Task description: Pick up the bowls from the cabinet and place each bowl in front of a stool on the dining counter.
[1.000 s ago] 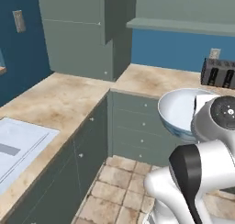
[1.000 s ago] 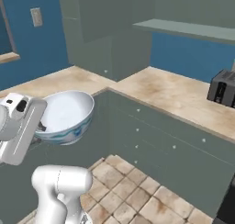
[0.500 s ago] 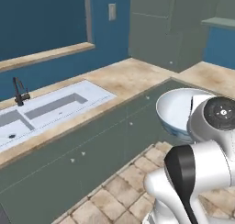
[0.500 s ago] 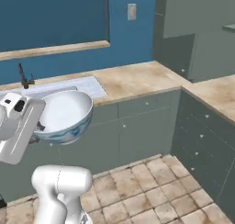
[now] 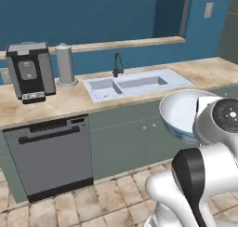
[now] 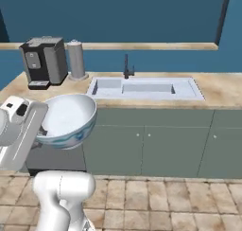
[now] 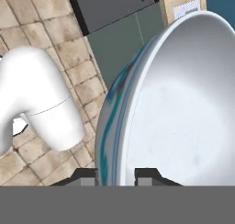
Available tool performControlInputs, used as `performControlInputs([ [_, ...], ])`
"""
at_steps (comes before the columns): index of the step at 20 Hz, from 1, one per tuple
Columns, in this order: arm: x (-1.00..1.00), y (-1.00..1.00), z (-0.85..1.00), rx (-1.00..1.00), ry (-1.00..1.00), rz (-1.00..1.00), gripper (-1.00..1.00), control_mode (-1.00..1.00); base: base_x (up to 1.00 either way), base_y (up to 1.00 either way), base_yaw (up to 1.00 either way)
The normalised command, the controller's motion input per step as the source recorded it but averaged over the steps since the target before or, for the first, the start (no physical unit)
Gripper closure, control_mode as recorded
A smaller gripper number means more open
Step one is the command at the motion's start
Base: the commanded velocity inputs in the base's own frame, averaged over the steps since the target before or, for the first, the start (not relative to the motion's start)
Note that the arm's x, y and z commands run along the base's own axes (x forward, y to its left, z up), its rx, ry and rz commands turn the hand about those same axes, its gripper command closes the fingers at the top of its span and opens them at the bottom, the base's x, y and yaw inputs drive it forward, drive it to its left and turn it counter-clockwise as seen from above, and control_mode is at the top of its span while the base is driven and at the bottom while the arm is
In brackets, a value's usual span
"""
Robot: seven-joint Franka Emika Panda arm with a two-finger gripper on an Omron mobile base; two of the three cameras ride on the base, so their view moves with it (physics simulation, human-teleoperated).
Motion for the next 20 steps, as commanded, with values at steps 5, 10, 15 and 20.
performControlInputs([
  [5, 0.0, 0.0, 0.0, 0.0, 0.0, 0.0, 1.0, 1.0, -0.53, 1.0, 0.47],
  [10, 0.0, 0.0, 0.0, 0.0, 0.0, 0.0, 1.0, 1.0, -0.22, 1.0, 0.29],
  [15, 0.0, 0.0, 0.0, 0.0, 0.0, 0.0, 1.0, 1.0, 0.33, 1.0, 0.05],
  [20, 0.0, 0.0, 0.0, 0.0, 0.0, 0.0, 1.0, 1.0, 0.67, 1.0, -0.15],
])
